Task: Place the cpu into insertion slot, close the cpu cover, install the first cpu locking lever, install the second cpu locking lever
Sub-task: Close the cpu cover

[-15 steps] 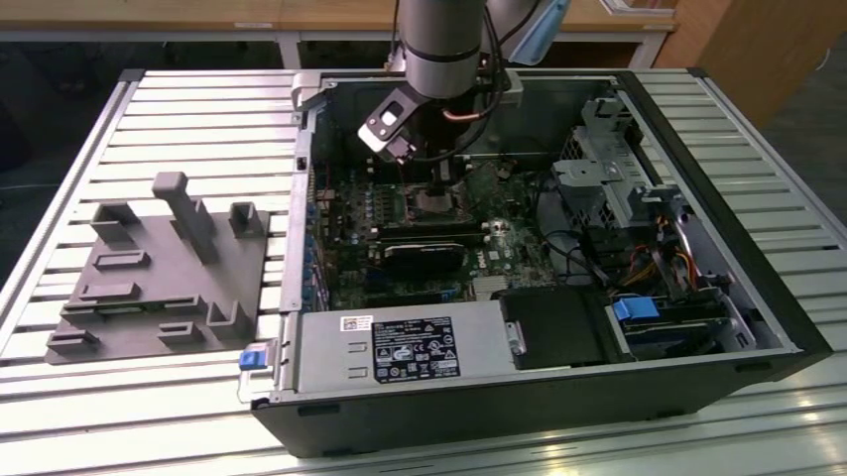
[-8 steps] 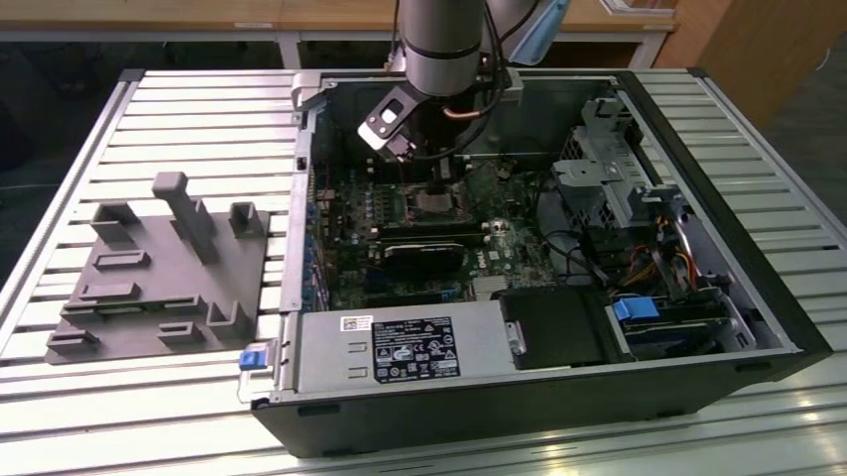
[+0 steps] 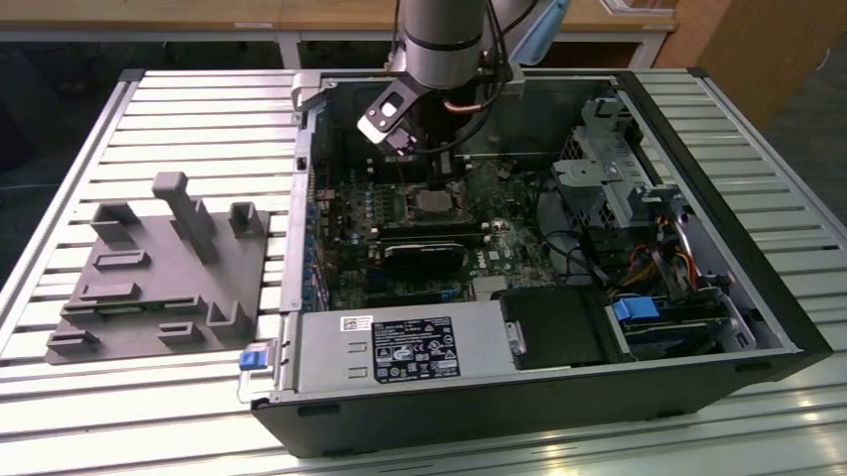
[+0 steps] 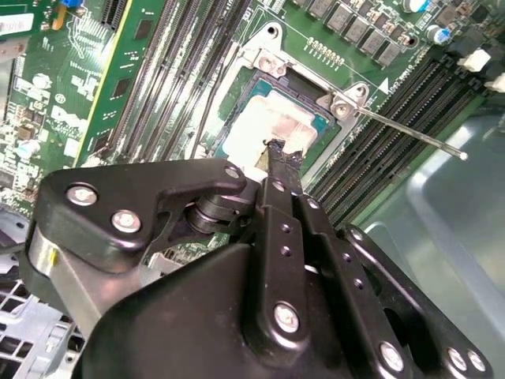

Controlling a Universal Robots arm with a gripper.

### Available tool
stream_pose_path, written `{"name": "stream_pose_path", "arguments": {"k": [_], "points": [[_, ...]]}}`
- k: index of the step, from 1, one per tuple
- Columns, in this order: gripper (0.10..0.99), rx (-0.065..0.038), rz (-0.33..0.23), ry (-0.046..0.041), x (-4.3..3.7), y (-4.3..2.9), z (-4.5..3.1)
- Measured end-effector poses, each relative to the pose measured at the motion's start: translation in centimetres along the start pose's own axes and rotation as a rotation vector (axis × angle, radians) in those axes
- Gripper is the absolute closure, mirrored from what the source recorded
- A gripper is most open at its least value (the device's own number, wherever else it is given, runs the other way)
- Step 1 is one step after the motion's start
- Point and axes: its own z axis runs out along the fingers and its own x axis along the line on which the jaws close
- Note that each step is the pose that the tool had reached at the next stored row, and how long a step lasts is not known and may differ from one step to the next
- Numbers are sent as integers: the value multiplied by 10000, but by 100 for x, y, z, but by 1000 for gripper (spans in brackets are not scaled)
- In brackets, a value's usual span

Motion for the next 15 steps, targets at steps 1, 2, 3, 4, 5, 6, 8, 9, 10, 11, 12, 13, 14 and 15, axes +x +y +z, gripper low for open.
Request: {"name": "stream_pose_path", "arguments": {"k": [1,2,3,4,5,6,8,9,10,11,12,13,14,15], "points": [[980,0,0,1,1,1,-21],[980,0,0,0,1,2,-48],[980,-1,0,1,2,4,-78],[980,0,0,-1,3,6,-114],[980,0,1,0,4,8,-153],[980,0,1,0,5,10,-190],[980,1,0,-2,6,13,-235],[980,1,-1,-1,6,13,-240],[980,0,-2,2,1,14,-239],[980,1,-2,1,-10,14,-240],[980,1,0,0,-22,13,-240],[980,1,0,-1,-36,13,-241],[980,1,0,0,-51,13,-241],[980,1,0,0,-62,13,-241]]}}
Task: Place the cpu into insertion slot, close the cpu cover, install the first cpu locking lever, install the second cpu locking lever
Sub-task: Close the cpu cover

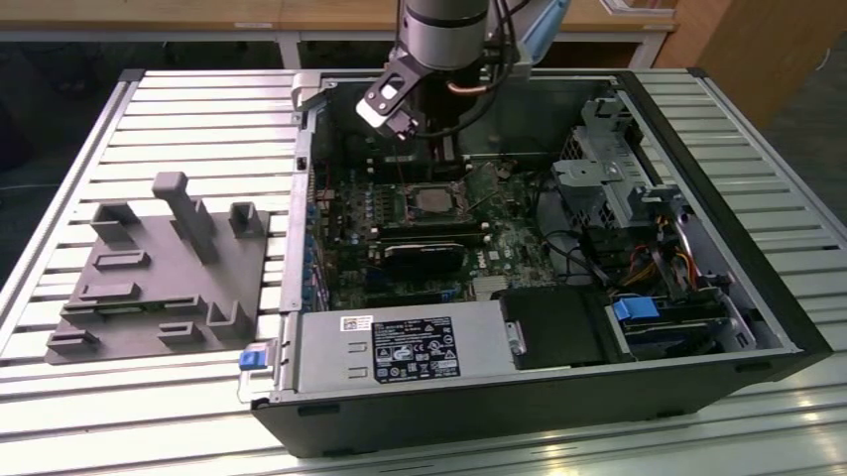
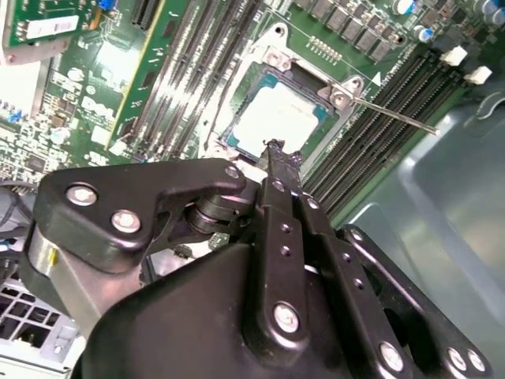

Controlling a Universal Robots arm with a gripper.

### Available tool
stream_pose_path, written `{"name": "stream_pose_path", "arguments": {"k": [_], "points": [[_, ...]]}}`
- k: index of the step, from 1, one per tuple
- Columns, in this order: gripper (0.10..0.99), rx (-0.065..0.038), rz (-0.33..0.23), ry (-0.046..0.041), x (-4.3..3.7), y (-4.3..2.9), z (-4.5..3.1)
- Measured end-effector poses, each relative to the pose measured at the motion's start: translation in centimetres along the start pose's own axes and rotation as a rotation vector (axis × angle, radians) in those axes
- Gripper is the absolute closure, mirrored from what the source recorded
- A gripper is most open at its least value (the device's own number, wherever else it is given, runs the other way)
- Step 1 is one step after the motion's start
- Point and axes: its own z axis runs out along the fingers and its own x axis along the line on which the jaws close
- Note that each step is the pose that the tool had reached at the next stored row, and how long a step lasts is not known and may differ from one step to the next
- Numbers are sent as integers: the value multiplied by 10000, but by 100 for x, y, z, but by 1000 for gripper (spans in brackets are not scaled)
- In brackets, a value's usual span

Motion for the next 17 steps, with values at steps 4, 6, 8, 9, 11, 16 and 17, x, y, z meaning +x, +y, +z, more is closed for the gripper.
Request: {"name": "stream_pose_path", "arguments": {"k": [4,6,8,9,11,16,17], "points": [[980,8,4,-1,-8,44,2],[980,25,3,-1,-8,74,1],[980,33,5,0,-7,80,-31],[980,33,6,1,-6,82,-61],[980,35,5,-1,-4,86,-129],[980,35,4,0,-4,124,-144],[980,35,4,0,-4,140,-144]]}}
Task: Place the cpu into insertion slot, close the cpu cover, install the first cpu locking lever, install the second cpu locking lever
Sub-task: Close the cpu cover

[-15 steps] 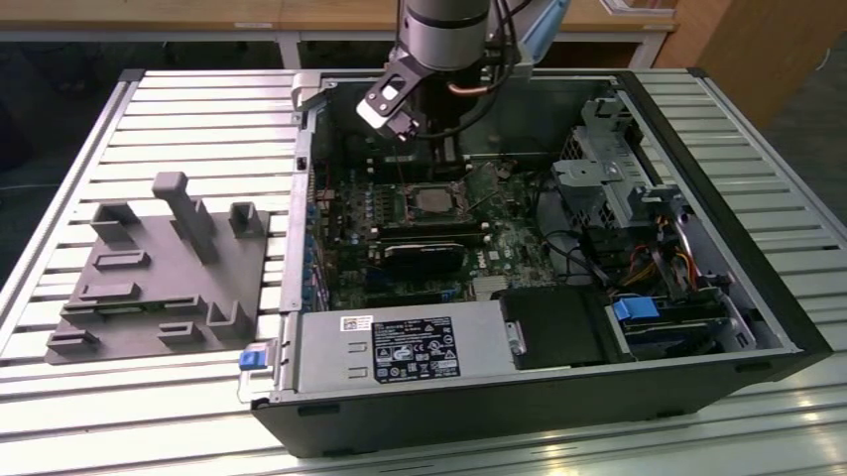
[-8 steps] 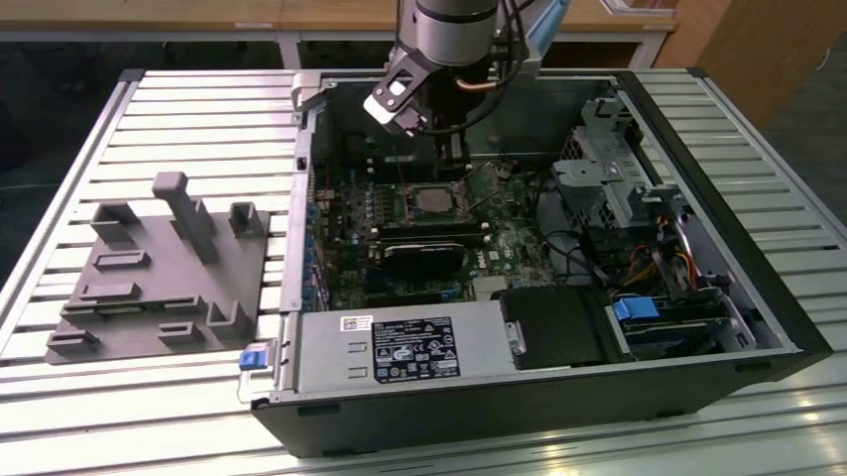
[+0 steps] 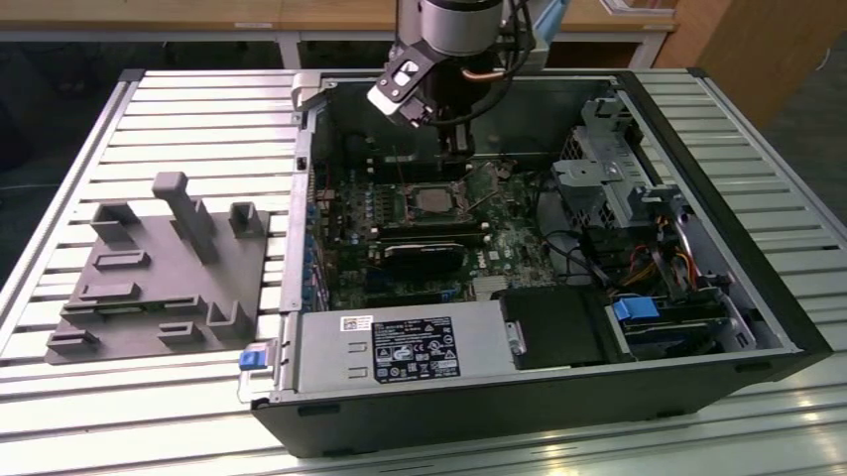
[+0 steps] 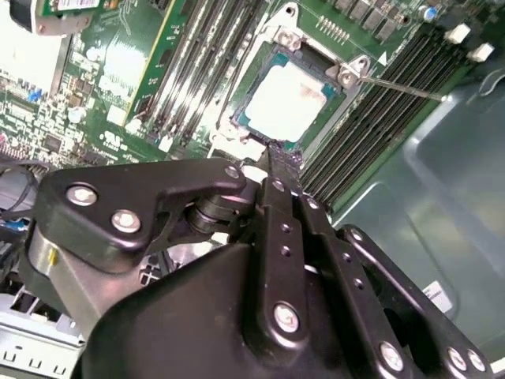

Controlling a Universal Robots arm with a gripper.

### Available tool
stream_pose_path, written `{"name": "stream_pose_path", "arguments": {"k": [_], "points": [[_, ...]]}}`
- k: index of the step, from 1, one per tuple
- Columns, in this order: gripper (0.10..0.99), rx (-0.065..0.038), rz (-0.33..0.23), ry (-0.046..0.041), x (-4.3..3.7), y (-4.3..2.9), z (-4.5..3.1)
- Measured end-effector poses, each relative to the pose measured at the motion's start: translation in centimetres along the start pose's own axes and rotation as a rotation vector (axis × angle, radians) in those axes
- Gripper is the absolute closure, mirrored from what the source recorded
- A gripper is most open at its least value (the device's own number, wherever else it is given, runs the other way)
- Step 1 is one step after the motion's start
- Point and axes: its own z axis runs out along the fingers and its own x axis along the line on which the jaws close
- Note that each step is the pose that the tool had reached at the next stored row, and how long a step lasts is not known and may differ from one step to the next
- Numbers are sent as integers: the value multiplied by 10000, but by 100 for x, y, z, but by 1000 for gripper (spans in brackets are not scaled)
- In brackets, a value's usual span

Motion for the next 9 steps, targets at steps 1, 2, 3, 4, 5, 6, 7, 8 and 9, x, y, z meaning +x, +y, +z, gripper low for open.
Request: {"name": "stream_pose_path", "arguments": {"k": [1,2,3,4,5,6,7,8,9], "points": [[980,0,0,0,0,17,1],[980,0,0,0,0,35,2],[980,1,0,0,0,51,3],[980,0,0,1,0,66,3],[980,0,0,1,0,83,5],[980,1,1,0,0,101,6],[980,0,0,1,0,118,7],[980,1,0,1,0,137,8],[980,2,0,2,0,153,10]]}}
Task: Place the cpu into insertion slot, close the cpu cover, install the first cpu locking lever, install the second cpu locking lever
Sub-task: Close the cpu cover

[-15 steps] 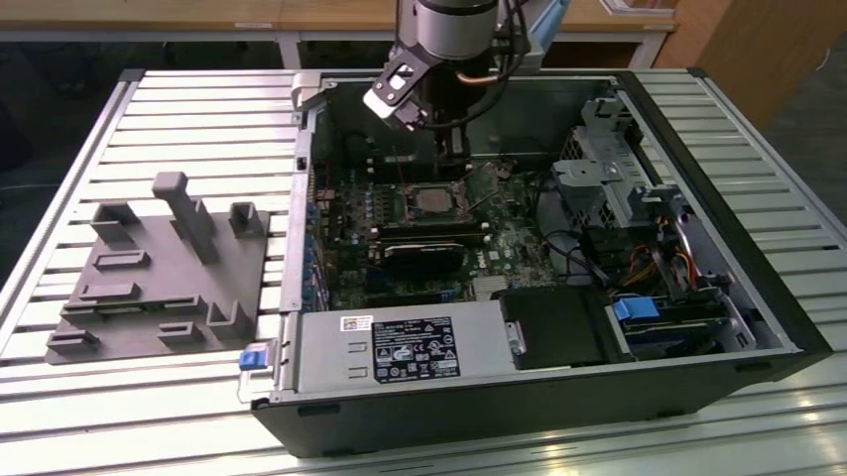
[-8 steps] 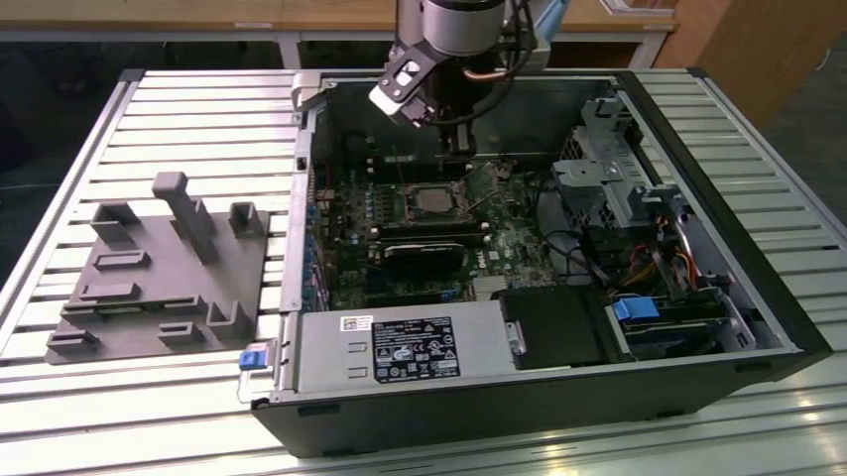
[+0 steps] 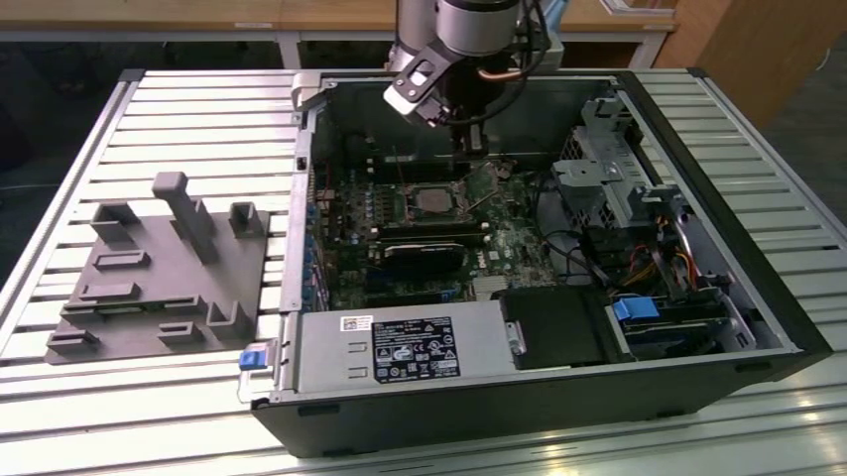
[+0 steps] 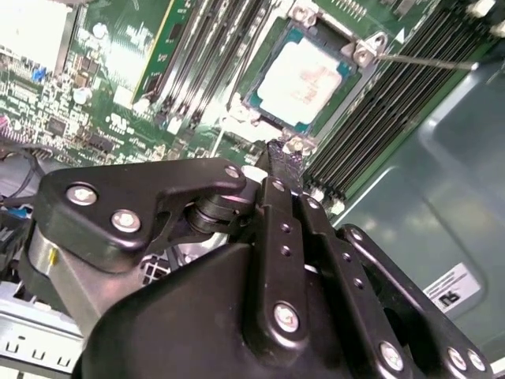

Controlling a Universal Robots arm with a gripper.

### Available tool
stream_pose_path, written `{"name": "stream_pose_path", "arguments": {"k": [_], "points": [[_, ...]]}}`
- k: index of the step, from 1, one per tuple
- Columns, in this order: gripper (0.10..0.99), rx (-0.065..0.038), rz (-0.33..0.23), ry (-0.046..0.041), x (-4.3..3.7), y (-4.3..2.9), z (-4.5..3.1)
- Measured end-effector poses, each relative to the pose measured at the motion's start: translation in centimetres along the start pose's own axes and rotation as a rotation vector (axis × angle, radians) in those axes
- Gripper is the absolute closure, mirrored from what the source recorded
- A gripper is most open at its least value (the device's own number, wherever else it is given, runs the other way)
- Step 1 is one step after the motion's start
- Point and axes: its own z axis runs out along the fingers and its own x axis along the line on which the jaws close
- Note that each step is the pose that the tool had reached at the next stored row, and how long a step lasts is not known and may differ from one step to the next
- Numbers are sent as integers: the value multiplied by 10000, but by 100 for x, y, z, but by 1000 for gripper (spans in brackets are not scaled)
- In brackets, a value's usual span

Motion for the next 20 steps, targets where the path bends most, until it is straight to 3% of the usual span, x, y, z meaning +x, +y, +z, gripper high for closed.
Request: {"name": "stream_pose_path", "arguments": {"k": [6,12,20], "points": [[980,8,-251,19,-1,57,13],[980,28,-371,40,1,193,30],[980,26,-335,37,8,260,50]]}}
